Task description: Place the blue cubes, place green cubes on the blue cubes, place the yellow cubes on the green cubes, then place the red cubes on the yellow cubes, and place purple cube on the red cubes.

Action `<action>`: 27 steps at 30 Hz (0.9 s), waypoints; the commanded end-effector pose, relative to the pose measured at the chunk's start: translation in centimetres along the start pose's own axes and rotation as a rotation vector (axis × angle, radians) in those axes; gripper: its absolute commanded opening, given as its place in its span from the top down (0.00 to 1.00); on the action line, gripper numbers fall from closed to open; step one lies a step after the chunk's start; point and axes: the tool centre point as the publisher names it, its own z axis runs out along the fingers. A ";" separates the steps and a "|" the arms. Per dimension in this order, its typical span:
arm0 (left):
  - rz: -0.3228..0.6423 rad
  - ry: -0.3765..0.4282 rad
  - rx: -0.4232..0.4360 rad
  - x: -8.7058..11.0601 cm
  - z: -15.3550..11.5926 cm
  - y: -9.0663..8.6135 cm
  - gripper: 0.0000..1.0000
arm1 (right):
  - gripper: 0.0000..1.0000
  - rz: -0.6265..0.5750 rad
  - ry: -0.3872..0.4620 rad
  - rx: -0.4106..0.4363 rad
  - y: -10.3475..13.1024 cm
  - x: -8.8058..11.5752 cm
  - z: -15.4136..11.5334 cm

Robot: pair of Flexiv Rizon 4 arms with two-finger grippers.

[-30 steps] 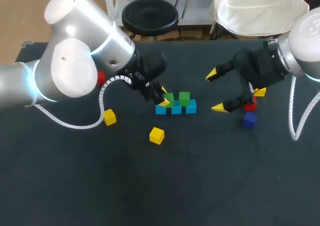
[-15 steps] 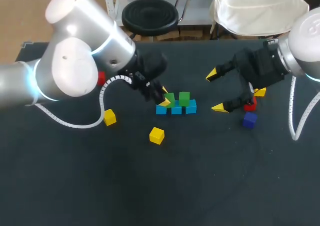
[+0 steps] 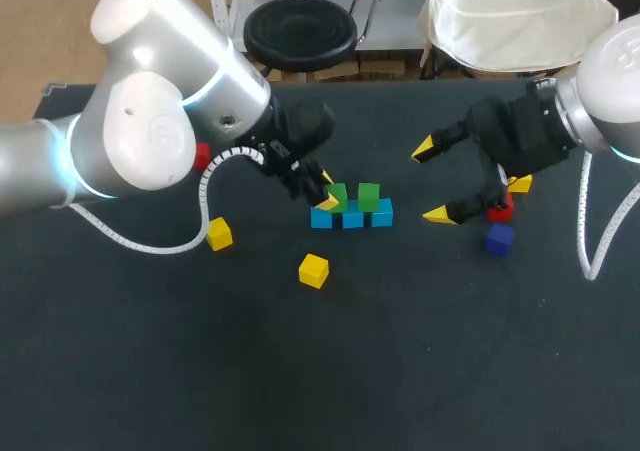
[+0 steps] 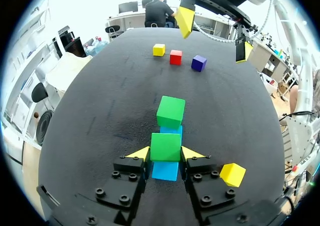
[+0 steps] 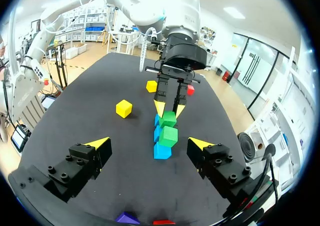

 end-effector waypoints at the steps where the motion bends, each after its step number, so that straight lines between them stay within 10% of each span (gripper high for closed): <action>1: 0.001 -0.001 -0.003 0.0 -0.4 -0.2 1.00 | 0.00 -0.001 -0.002 0.000 0.0 0.0 0.0; 20: -0.003 0.008 0.000 0.0 0.1 -0.1 1.00 | 0.00 -0.001 -0.002 0.000 0.0 0.0 0.0; 27: -0.018 0.007 0.004 0.0 0.1 -0.1 0.54 | 0.00 -0.001 -0.002 0.000 0.0 0.0 0.0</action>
